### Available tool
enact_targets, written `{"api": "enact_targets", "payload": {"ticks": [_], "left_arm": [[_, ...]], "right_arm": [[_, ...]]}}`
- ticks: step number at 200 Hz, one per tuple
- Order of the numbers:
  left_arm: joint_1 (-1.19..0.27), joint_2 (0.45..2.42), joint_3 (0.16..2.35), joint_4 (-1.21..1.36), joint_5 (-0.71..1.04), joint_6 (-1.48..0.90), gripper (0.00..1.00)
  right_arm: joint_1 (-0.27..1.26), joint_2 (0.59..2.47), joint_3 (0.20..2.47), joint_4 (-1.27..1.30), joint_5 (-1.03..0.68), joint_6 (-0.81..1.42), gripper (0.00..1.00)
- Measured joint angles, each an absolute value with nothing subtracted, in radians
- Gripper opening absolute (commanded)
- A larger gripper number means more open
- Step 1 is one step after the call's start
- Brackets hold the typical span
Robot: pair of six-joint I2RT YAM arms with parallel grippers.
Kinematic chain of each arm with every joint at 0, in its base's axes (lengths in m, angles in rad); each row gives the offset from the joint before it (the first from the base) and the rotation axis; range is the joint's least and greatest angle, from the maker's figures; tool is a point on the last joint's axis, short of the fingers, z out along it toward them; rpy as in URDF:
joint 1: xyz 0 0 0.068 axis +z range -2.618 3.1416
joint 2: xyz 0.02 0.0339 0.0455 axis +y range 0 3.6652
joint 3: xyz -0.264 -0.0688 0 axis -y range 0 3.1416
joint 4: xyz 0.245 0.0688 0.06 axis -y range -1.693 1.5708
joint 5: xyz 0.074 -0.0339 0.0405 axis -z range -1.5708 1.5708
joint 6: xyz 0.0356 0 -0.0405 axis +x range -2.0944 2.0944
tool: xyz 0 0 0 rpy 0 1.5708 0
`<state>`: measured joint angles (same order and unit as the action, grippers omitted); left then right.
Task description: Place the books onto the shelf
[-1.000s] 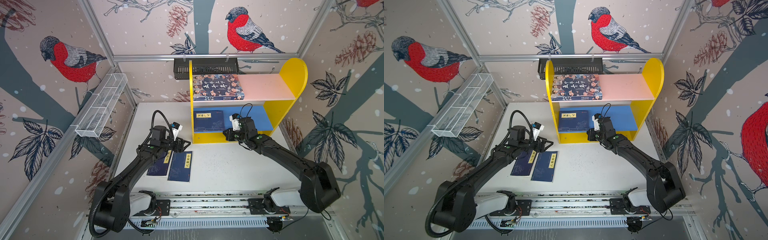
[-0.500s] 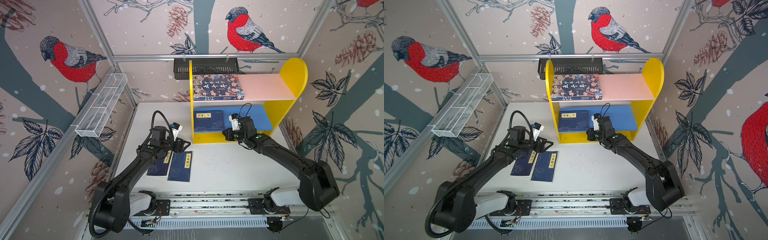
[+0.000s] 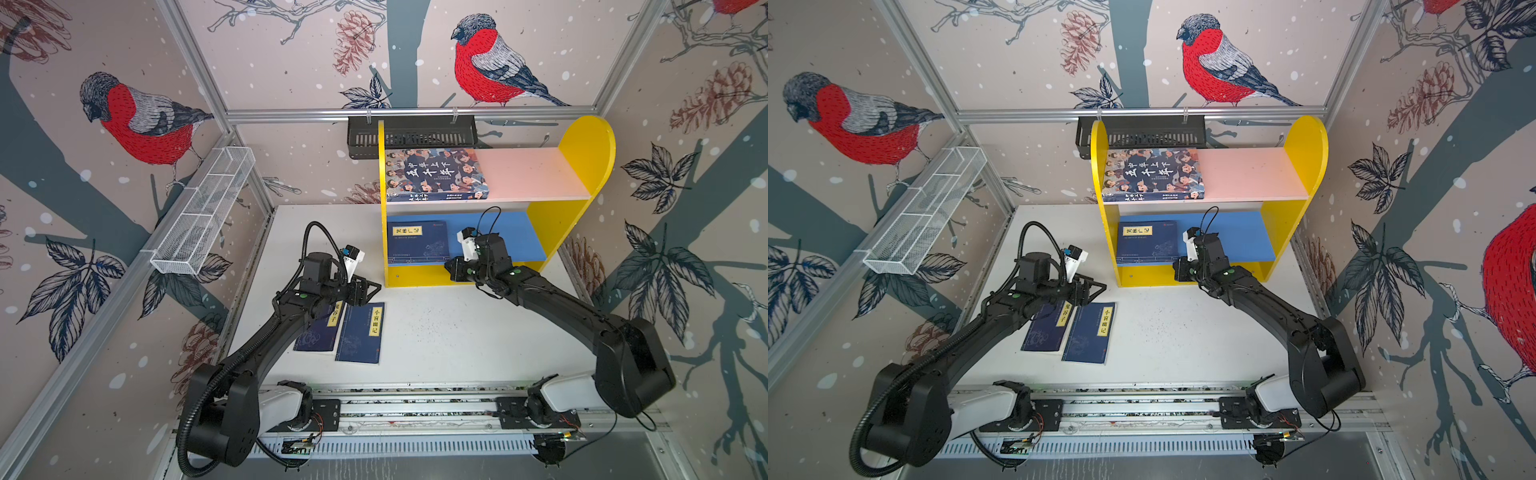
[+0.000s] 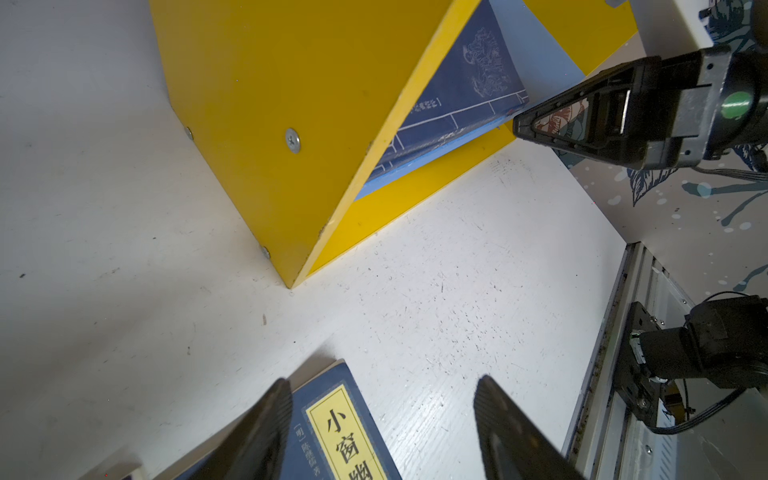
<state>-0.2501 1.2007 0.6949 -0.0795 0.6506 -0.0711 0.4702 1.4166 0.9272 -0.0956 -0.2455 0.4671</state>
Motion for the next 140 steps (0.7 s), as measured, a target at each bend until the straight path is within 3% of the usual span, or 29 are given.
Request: {"api": "enact_targets", "payload": {"ticks": [140], "left_arm": [[-0.25, 1.194, 0.689, -0.079, 0.651, -0.071, 0.7]], "right_arm": [[0.469, 1.428, 0.936, -0.089, -0.245, 0.468, 0.12]]}}
